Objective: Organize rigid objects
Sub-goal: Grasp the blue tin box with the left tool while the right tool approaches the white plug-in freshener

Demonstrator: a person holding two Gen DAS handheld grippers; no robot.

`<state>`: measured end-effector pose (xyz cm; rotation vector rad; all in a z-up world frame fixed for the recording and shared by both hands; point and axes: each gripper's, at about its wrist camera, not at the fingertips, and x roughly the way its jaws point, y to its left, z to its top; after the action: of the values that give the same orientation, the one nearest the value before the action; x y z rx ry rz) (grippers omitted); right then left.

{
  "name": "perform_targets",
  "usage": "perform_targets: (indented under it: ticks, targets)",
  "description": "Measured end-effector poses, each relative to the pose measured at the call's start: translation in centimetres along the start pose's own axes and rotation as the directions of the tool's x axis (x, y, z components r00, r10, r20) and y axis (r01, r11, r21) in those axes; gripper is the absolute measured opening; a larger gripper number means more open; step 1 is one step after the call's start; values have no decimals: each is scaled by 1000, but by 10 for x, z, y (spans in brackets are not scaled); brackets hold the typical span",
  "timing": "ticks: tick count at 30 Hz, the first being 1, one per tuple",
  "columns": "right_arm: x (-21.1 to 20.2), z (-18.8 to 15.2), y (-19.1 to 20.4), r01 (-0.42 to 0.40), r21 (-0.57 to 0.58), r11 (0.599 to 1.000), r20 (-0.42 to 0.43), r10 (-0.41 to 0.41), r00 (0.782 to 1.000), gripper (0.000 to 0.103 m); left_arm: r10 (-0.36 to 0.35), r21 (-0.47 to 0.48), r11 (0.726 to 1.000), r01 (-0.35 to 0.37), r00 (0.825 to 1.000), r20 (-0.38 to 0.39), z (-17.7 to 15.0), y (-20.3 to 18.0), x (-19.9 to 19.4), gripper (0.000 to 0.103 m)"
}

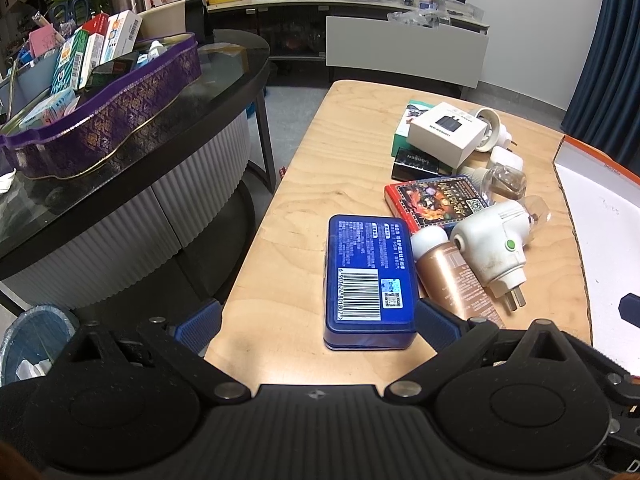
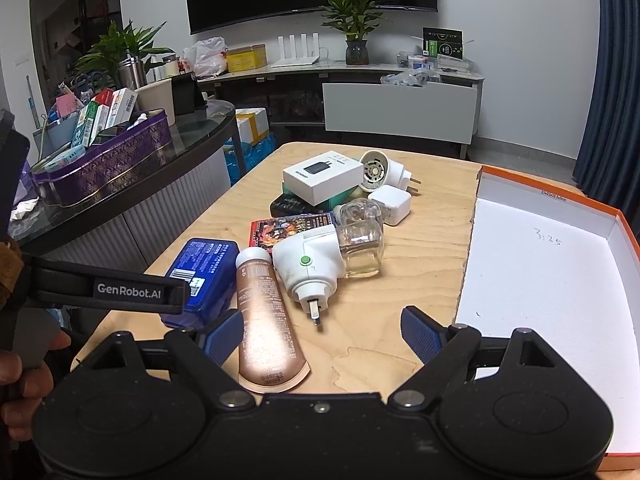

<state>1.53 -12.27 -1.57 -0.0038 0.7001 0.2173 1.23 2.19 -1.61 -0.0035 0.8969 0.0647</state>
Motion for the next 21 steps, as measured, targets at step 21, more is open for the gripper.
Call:
perform_targets:
  ticks: [21]
  targets:
    - [10, 1, -2, 3, 2, 1000, -18, -3, 1000, 101, -1, 26, 1000, 2, 1000, -17, 5, -7, 17, 103]
